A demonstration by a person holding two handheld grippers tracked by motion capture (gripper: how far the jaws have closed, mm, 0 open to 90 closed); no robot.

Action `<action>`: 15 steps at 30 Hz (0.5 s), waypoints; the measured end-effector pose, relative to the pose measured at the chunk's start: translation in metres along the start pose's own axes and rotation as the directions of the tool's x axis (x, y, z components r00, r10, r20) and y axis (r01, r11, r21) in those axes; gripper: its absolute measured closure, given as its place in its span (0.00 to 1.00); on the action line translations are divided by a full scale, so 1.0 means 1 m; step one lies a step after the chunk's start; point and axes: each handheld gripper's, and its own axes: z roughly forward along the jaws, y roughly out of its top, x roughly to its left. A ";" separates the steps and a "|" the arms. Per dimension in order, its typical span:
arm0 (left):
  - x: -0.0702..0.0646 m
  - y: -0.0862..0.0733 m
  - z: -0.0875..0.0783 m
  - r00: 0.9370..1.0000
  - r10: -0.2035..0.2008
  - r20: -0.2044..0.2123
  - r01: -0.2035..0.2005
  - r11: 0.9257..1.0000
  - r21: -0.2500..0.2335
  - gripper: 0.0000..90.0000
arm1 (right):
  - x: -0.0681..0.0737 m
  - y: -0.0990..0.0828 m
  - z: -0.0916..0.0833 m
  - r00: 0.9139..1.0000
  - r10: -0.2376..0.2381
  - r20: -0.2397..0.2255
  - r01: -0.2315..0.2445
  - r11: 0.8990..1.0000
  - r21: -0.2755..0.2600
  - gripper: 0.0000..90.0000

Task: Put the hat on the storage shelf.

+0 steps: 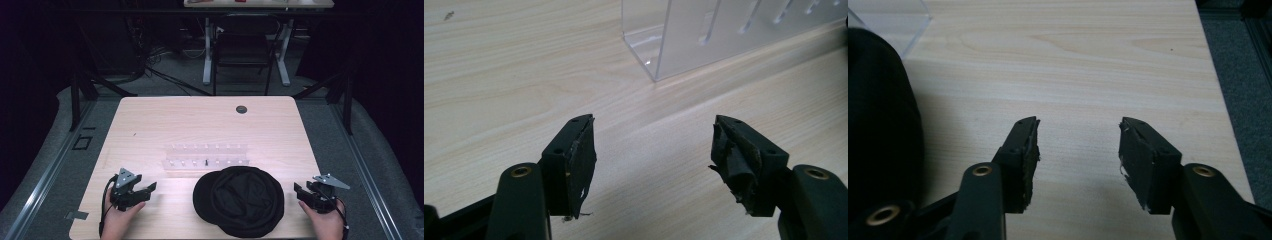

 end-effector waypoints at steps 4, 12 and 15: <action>0.000 0.000 0.000 1.000 -0.003 -0.006 0.003 1.000 0.012 0.35 | -0.001 0.001 -0.009 0.999 0.041 -0.018 -0.042 0.999 -0.020 0.61; -0.003 0.003 -0.002 1.000 -0.007 -0.004 0.007 1.000 0.001 0.29 | 0.002 0.002 -0.021 0.989 0.099 -0.107 -0.102 0.995 -0.019 0.64; -0.005 0.003 -0.004 1.000 -0.012 0.000 0.012 1.000 0.000 0.31 | 0.005 0.005 -0.025 0.988 0.096 -0.118 -0.098 0.995 -0.011 0.61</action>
